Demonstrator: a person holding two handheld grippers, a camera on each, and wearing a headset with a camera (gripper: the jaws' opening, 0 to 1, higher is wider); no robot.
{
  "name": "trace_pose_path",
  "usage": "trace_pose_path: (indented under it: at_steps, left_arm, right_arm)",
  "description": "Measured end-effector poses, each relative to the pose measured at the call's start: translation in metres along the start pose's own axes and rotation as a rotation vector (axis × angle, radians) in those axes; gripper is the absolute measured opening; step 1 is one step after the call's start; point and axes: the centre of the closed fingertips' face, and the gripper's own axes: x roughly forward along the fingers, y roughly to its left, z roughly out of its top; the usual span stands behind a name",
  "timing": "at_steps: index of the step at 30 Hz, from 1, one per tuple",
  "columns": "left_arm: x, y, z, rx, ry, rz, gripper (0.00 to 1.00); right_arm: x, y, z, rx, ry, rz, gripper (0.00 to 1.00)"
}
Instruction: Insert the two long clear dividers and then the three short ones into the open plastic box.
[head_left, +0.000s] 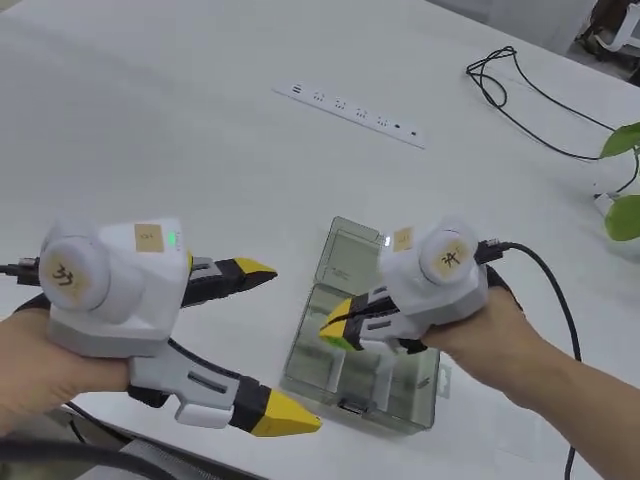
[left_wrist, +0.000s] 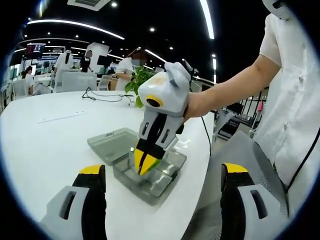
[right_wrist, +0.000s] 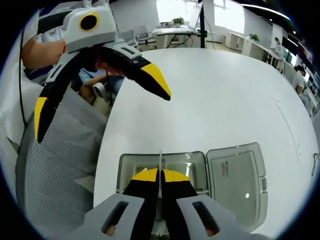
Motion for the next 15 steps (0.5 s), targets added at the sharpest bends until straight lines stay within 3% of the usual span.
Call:
trace_pose_path:
  at_steps: [15]
  left_arm:
    - [0.0010, 0.0020, -0.0003, 0.003, 0.002, 0.000, 0.97]
  right_arm:
    - [0.0085, -0.0002, -0.0078, -0.049, 0.087, -0.019, 0.02]
